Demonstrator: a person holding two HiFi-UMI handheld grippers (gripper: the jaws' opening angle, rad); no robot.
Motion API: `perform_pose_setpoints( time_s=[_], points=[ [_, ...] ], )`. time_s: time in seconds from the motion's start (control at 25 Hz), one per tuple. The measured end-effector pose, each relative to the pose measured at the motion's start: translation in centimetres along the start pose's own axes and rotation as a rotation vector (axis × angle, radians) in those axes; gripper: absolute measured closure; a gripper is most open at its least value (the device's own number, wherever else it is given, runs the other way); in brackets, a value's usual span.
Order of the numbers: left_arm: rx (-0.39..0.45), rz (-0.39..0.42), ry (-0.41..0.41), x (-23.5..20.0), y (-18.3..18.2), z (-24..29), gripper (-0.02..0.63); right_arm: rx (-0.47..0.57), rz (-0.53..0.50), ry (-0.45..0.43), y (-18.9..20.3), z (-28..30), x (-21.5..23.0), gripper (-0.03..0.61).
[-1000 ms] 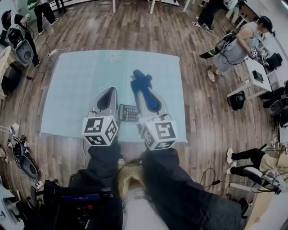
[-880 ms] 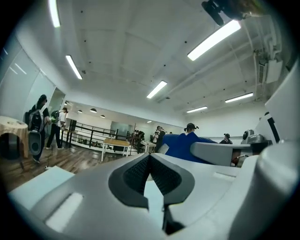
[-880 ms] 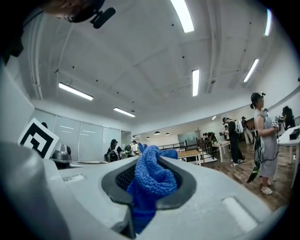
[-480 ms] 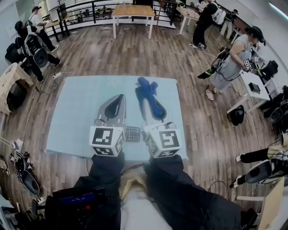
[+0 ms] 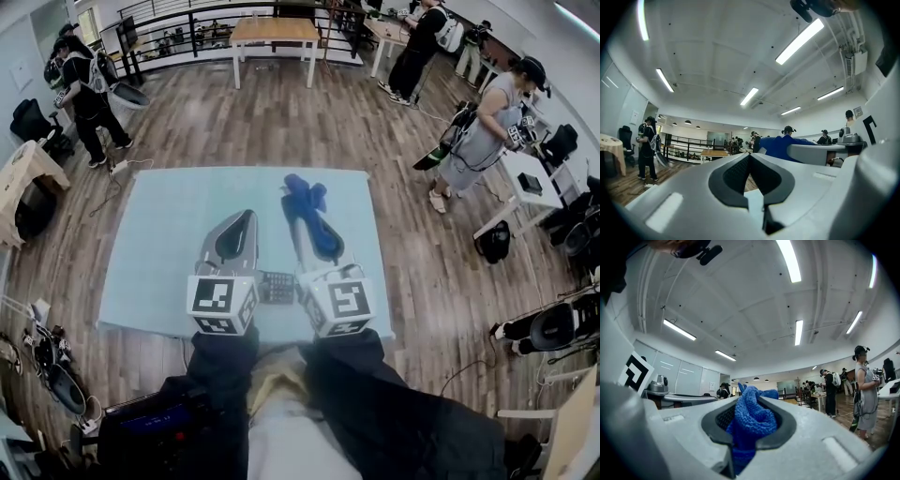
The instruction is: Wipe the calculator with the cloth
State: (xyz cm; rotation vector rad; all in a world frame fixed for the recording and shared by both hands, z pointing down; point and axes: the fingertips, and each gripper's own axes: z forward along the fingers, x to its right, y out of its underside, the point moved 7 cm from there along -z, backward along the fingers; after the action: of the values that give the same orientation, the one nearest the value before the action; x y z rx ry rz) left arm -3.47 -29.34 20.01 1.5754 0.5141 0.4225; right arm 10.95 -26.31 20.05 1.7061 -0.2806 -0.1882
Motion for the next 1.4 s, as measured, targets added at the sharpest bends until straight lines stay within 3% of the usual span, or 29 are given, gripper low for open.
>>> perform_pose_setpoints(
  time_s=[1.4],
  points=[
    [-0.012,0.038,0.035,2.5,0.0,-2.6,0.614,-0.014,-0.003,0.007,-0.2,-3.6,-1.4,0.517]
  ],
)
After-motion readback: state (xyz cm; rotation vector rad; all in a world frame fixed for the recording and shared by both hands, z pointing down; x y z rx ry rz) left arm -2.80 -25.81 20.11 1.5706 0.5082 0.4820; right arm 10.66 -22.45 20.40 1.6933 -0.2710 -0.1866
